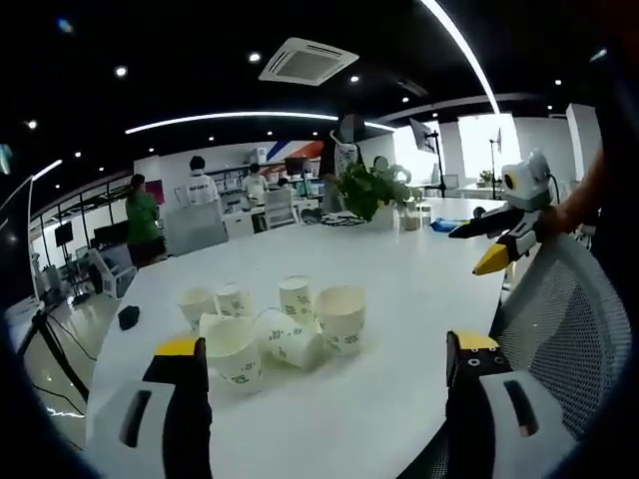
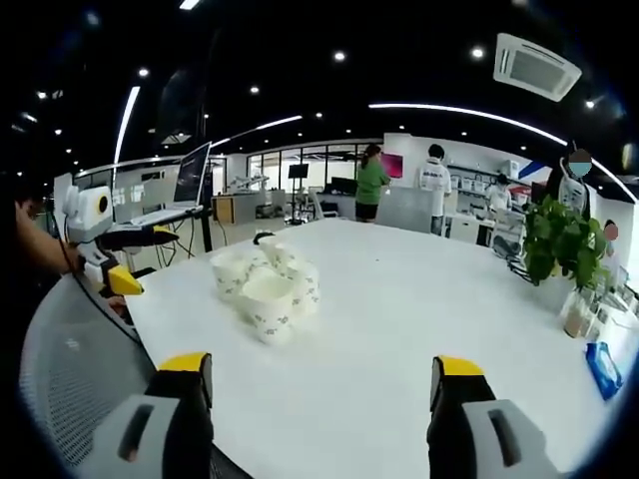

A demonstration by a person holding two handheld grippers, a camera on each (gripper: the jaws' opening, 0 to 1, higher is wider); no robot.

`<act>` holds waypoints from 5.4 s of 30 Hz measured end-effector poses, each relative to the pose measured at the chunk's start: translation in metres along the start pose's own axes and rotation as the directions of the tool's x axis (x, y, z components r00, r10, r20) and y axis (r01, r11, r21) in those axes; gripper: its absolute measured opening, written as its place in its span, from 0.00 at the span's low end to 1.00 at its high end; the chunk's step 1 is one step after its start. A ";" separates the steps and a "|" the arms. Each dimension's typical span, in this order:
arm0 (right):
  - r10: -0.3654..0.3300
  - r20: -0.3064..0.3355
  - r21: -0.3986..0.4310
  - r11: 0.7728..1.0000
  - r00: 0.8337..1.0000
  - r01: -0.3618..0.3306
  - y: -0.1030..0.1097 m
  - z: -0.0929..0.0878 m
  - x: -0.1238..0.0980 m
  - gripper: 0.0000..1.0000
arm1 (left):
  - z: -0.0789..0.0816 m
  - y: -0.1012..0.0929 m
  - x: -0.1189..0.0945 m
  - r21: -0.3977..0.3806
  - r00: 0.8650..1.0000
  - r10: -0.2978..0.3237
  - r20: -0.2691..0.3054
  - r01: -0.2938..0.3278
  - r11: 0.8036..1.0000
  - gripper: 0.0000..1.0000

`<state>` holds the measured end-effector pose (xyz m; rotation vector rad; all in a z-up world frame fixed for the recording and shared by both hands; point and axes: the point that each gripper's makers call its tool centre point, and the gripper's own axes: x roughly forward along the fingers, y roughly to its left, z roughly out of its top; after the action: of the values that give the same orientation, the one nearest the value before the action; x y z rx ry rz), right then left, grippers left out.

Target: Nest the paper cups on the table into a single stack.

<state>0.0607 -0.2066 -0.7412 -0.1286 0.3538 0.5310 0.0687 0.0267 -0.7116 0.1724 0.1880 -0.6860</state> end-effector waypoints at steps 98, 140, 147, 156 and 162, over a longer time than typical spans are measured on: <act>0.203 -0.101 0.044 0.979 0.974 -0.199 0.031 0.055 0.123 0.32 | -0.004 -0.003 -0.001 0.023 1.000 -0.011 -0.021 0.012 1.000 0.95; 0.257 -0.237 0.223 0.953 0.937 -0.205 0.035 0.031 0.176 0.10 | -0.009 0.001 -0.001 0.016 0.999 -0.006 -0.044 0.006 1.000 0.91; 0.267 -0.265 0.240 0.949 0.927 -0.205 0.039 0.024 0.175 0.08 | -0.009 0.001 -0.001 0.013 0.999 -0.003 -0.043 0.003 1.000 0.90; 0.275 -0.262 0.289 0.937 0.925 -0.197 0.038 0.024 0.173 0.00 | -0.009 0.001 -0.001 0.010 0.999 -0.003 -0.046 0.004 1.000 0.90; 0.282 -0.259 0.311 0.930 0.924 -0.197 0.035 0.024 0.169 0.00 | -0.009 0.000 -0.001 0.013 0.999 -0.007 -0.051 0.007 1.000 0.89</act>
<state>0.1856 -0.0918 -0.7810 0.1134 0.7462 0.7030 0.0669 0.0292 -0.7205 0.2025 0.2334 -0.6904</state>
